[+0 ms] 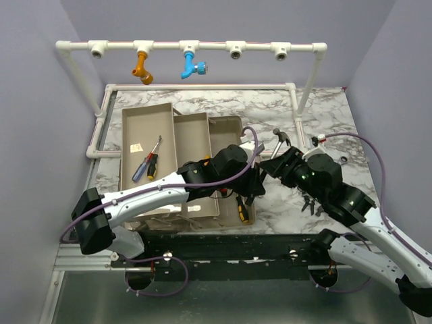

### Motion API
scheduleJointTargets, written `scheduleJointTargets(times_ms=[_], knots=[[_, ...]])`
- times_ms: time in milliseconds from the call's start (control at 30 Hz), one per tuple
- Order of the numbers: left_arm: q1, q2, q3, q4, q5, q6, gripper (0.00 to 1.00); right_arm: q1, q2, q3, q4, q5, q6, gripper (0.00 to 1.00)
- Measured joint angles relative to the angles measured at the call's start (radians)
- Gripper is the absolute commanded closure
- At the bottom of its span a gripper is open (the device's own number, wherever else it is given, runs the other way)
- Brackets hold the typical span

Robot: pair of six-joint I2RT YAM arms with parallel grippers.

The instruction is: Pack the tool kit

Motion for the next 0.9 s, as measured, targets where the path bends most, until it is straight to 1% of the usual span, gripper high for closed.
scheduleJointTargets(times_ms=[33,67,133,233,300,367,467,600,667,767,900], knots=[[0.000,-0.017,-0.023,0.005,-0.010,-0.003,1.00,0.002,0.009,0.000,0.012,-0.002,-0.003,0.24],[0.004,-0.034,-0.045,0.007,-0.020,-0.006,1.00,0.002,0.016,0.000,0.019,-0.008,-0.010,0.23],[0.009,-0.097,-0.106,0.002,-0.063,-0.021,1.00,0.002,0.022,0.000,0.028,-0.008,-0.016,0.23],[0.020,-0.190,-0.159,-0.043,-0.169,-0.061,1.00,0.002,0.015,0.000,0.029,0.000,-0.021,0.23],[0.025,-0.231,-0.160,-0.085,-0.245,-0.090,1.00,0.002,0.004,0.000,0.027,0.017,-0.023,0.23],[0.031,-0.241,-0.124,-0.163,-0.335,-0.131,1.00,0.002,-0.011,0.000,0.024,0.038,-0.024,0.22],[0.033,-0.172,0.013,-0.333,-0.447,-0.192,1.00,0.002,-0.041,0.000,0.010,0.073,-0.027,0.22],[0.032,-0.011,0.206,-0.507,-0.546,-0.232,1.00,0.002,-0.069,0.000,-0.005,0.111,-0.028,0.22],[0.029,0.033,0.236,-0.552,-0.567,-0.243,1.00,0.002,-0.077,0.000,-0.018,0.127,-0.028,0.22],[0.028,0.066,0.238,-0.604,-0.586,-0.253,1.00,0.002,-0.086,0.000,-0.049,0.152,-0.027,0.22],[0.028,0.092,0.239,-0.635,-0.599,-0.264,1.00,0.002,-0.108,0.000,-0.086,0.185,-0.026,0.22]])
